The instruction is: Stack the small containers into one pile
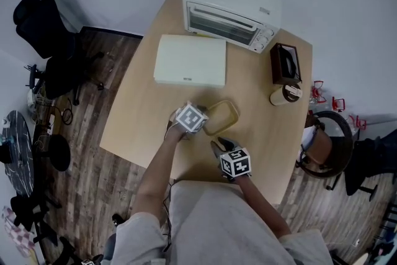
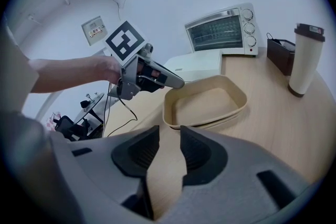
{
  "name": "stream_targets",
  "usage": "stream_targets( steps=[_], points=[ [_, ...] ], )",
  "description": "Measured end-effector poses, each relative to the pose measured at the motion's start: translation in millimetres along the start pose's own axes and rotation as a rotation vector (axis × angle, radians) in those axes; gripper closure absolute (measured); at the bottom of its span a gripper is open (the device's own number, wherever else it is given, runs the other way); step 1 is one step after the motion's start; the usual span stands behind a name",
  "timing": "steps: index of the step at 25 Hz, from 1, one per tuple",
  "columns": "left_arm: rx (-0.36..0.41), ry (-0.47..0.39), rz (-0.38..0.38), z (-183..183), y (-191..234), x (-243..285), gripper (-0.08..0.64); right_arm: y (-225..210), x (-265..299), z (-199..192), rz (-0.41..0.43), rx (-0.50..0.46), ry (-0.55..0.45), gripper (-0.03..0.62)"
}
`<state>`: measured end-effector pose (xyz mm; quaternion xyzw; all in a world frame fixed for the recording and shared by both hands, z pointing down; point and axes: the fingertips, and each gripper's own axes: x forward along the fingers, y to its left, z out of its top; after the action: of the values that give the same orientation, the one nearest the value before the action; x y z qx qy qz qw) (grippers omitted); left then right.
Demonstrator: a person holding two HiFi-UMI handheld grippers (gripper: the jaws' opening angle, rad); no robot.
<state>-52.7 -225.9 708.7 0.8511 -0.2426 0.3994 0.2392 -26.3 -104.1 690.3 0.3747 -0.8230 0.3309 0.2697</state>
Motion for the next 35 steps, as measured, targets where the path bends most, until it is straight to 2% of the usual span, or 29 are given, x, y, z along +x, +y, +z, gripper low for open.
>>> stream_targets(
  steps=[5,8,11,19,22,26,29,33,35],
  points=[
    [-0.085,-0.104,0.067,15,9,-22,0.532,-7,-12,1,-0.008,0.027,-0.035,0.466],
    [-0.155,-0.189,0.143,23,12,-47,0.532,-11,-23,3,-0.009,0.036,-0.065,0.466],
    [-0.190,-0.254,0.207,22,3,-73,0.532,-14,-32,3,-0.007,0.044,-0.096,0.466],
    [-0.323,-0.365,0.299,-31,-74,-109,0.532,-30,-65,-8,-0.011,0.027,-0.150,0.466],
    [-0.365,-0.392,0.317,-52,-106,-114,0.532,-25,-74,-12,-0.007,0.018,-0.175,0.466],
    [-0.407,-0.440,0.349,-71,-142,-116,0.532,-13,-88,-19,-0.004,-0.039,-0.193,0.466],
    [-0.421,-0.460,0.387,-81,-164,-119,0.532,-3,-100,-27,0.007,-0.075,-0.205,0.466],
    [-0.357,-0.454,0.461,-84,-188,-120,0.532,-2,-119,-38,0.009,-0.100,-0.216,0.466],
    [-0.355,-0.476,0.481,-81,-198,-120,0.532,-6,-125,-42,0.003,-0.108,-0.217,0.466]
  ],
)
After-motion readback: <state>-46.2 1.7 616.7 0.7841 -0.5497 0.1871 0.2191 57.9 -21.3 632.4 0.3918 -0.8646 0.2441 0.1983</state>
